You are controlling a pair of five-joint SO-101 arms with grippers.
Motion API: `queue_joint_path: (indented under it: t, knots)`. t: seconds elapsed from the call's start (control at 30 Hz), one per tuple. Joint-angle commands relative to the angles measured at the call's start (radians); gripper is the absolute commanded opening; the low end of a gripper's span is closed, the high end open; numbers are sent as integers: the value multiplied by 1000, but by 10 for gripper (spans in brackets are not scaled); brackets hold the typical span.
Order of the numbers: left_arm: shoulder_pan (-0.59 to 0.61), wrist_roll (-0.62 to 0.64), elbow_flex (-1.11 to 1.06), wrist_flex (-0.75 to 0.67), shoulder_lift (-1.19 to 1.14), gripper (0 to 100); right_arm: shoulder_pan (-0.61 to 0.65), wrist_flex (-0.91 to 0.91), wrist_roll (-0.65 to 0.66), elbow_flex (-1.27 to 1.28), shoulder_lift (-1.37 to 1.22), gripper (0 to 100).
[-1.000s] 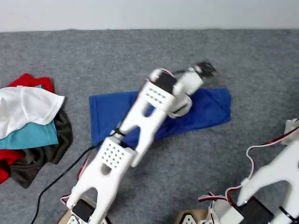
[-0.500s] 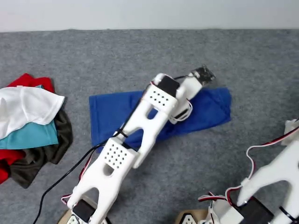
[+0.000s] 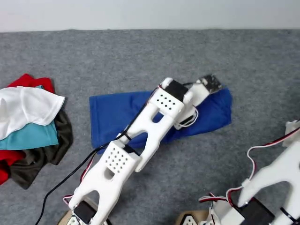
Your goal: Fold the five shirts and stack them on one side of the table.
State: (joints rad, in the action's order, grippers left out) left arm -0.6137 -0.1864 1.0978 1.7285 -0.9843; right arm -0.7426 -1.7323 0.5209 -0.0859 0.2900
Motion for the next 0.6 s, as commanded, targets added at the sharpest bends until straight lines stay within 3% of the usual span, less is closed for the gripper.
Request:
queue_joint_path:
  t: [0.0, 0.57]
  knots:
    - [15, 8, 45, 23, 144, 123, -8, 12, 11, -3, 33, 11]
    - [210, 5, 64, 26, -112, 118, -8, 10, 11, 58, 44, 11]
